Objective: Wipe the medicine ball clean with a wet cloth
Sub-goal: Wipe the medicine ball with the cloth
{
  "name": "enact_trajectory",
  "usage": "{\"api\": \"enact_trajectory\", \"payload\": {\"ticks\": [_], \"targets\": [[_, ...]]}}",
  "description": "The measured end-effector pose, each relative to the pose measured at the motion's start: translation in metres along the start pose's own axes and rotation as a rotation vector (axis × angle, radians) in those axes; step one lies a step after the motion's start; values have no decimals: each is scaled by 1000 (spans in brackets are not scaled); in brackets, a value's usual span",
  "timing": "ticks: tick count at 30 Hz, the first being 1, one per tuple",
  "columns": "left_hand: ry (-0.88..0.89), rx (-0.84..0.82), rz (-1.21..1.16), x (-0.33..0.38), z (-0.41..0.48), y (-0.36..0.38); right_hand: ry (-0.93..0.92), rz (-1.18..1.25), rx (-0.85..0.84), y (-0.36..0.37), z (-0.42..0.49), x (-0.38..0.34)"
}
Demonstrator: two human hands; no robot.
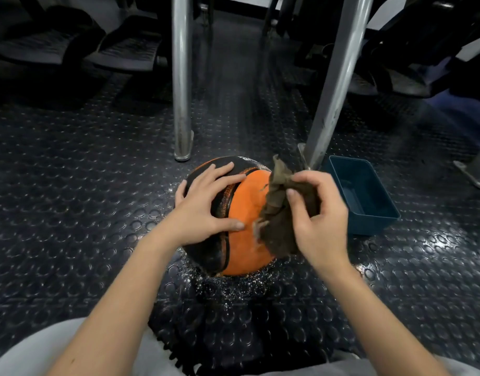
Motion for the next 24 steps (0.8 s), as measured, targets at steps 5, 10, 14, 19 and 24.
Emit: {"api": "enact_trajectory", "payload": {"ticks": [5, 10, 14, 19, 24], "targets": [[34, 67, 37, 14, 6, 18, 139, -159, -114, 16, -16, 45], [89, 9, 34, 21, 8, 23, 217, -182, 101, -22, 8, 40], [-40, 120, 111, 7, 6, 22, 43, -136, 26, -8, 3, 16], [-114, 98, 0, -5, 5, 17, 93, -241, -266, 22, -14, 41], [-123, 69, -14, -5, 4, 17, 261, -413, -69, -14, 2, 57]]}}
Point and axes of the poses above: each hand's wrist, its own z-axis towards the middle knuckle, its own y-axis out of the palm, x = y × z, the point moved 7 cm from there along z, towards the middle knuckle, and after that the axes turned 5 degrees about y, right-handed, at the moved point
